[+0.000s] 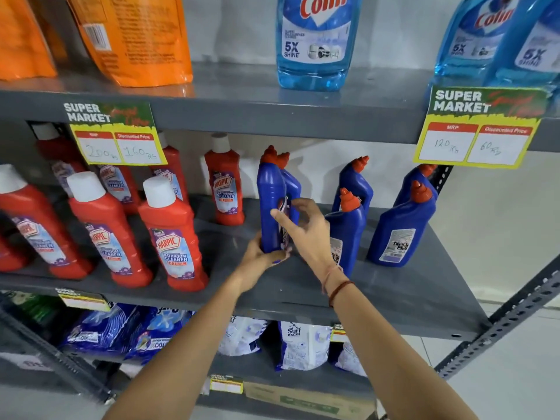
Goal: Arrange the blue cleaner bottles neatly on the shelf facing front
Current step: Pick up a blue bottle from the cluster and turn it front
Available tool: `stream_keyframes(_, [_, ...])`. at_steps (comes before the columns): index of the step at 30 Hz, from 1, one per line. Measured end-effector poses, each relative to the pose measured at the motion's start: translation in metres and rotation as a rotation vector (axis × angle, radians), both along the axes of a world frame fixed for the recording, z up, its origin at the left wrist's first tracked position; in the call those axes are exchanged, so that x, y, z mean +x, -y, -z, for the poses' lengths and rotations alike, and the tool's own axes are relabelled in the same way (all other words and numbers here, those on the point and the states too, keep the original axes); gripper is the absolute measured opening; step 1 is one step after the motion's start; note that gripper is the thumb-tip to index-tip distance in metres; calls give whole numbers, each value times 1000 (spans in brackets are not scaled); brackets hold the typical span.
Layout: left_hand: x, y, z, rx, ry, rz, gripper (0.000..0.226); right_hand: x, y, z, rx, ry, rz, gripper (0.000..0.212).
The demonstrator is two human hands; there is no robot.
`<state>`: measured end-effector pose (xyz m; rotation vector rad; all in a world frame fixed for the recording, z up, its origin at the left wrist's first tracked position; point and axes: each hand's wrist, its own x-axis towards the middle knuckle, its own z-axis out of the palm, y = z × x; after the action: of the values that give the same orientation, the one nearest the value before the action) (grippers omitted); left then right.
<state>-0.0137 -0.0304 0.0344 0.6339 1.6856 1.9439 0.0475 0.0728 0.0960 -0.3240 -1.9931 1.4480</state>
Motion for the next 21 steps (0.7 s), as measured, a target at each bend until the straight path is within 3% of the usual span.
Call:
stream_keyframes(3, [-16,21,-2,-64,147,233,55,-5,-12,0,-132,108,-243,53])
stream_keyframes(6, [-24,31,-2,-161,166,337,49,-13,-20,7,-274,182,-365,55])
stream_keyframes(13, [-29,23,13,-239,-144,-46,36,-26,0,29,-164,98,-83,70])
stream_keyframes(21, [-51,15,22,-396,-275,40,53,-30,11,47,-113,159,35,77])
